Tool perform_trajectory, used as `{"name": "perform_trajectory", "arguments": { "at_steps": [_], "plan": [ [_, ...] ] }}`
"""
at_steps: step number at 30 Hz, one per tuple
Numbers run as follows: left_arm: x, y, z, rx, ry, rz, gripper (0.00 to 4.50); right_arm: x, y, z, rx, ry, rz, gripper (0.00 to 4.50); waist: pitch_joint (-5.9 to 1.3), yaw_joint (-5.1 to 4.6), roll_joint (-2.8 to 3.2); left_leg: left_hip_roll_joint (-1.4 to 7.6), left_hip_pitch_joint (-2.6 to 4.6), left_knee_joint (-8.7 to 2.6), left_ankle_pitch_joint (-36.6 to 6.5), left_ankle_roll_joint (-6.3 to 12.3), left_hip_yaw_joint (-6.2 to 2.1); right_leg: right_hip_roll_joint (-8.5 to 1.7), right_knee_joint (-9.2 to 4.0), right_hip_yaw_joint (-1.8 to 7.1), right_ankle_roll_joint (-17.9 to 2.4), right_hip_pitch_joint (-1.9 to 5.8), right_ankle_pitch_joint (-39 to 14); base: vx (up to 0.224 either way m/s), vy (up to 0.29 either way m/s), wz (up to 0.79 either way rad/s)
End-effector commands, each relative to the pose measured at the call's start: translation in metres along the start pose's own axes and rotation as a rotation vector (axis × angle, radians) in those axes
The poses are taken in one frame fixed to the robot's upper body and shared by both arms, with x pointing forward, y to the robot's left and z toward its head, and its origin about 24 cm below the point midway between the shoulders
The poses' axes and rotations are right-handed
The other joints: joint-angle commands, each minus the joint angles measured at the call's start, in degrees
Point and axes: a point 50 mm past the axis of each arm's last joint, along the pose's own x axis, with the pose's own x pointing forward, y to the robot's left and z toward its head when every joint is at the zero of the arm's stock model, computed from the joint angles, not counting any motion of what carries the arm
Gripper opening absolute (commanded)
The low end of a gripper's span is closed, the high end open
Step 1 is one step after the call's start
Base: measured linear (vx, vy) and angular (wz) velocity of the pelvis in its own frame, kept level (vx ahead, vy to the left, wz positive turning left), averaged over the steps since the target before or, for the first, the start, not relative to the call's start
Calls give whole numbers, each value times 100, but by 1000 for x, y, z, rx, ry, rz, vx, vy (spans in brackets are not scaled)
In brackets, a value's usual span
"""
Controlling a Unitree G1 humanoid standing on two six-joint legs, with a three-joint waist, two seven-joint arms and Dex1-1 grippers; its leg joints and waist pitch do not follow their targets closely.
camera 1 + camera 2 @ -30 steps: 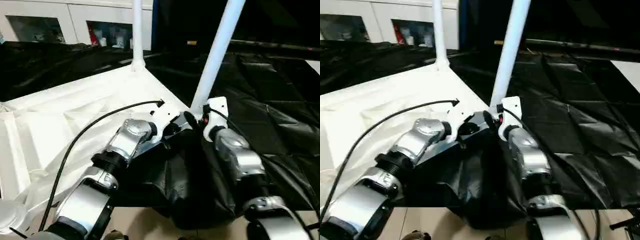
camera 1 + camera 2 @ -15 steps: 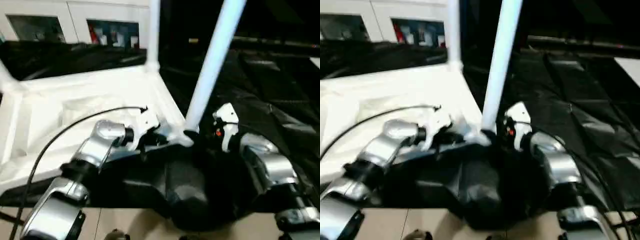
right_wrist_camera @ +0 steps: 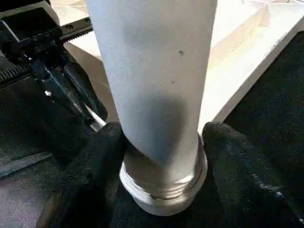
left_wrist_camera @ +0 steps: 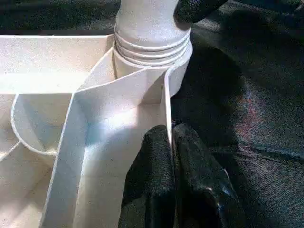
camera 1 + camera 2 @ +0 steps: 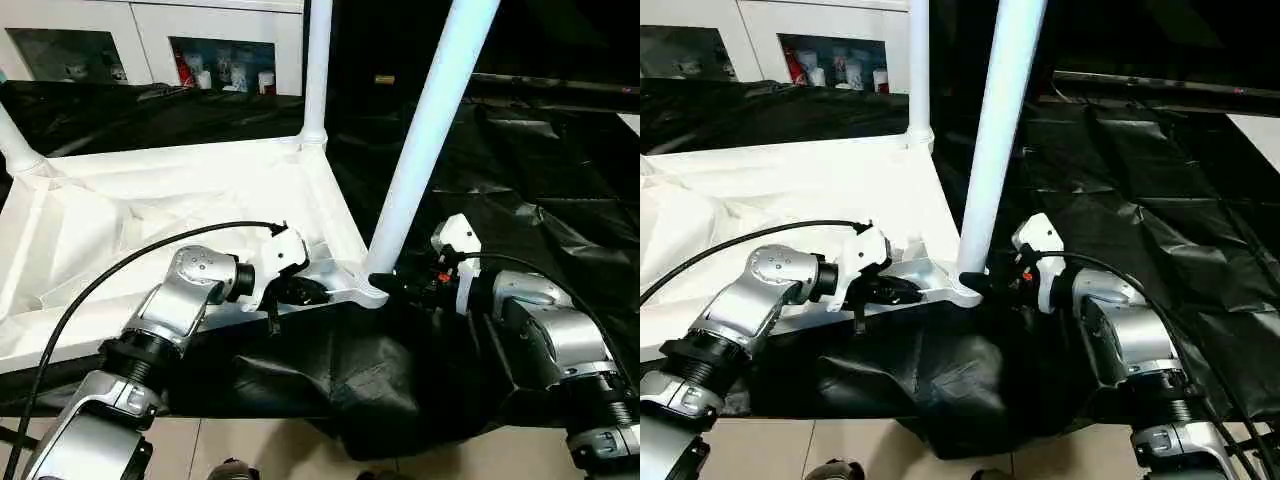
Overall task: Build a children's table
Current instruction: Rotate leg to tighten
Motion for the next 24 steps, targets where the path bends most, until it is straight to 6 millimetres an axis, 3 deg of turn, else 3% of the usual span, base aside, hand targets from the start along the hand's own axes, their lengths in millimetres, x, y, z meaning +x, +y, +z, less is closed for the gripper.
{"name": "perform_trajectory", "arguments": {
  "at_steps": [1,5,17,21,22,24],
  "plan": [
    [6,-10,-4,-32,-22,-75,0,-1,2,0,-3,2,12,242,-365,9,-42,87,65,-309,-1111,339,-19,-241,-377,126,-1324,279,-719,0,0,0],
    [8,-12,-4,-32,-22,-78,0,-1,3,0,-5,7,18,207,-367,11,-44,88,69,-307,-1078,351,-20,-242,-376,125,-1309,279,-752,0,0,0],
    [11,-13,-4,-38,-16,-64,0,0,5,-3,19,0,16,199,-372,8,-56,84,67,-295,-1005,384,-17,-240,-365,125,-1323,285,-672,0,0,0],
    [24,-2,-1,-63,6,71,0,10,-4,-15,51,41,-164,199,-355,-10,-61,77,82,-312,-1144,266,-14,-239,-413,122,-1256,250,-1032,0,0,0],
    [33,4,2,-74,22,148,0,18,-6,-22,96,58,-277,198,-354,-14,-72,74,61,-326,-1279,172,-37,-260,-424,120,-1157,280,-1349,0,0,0],
    [43,9,6,-97,35,230,0,28,-7,-25,151,45,-380,198,-325,-27,-66,70,99,-348,-1483,67,-35,-253,-484,128,-1019,221,-1754,0,0,0]
  ]
}}
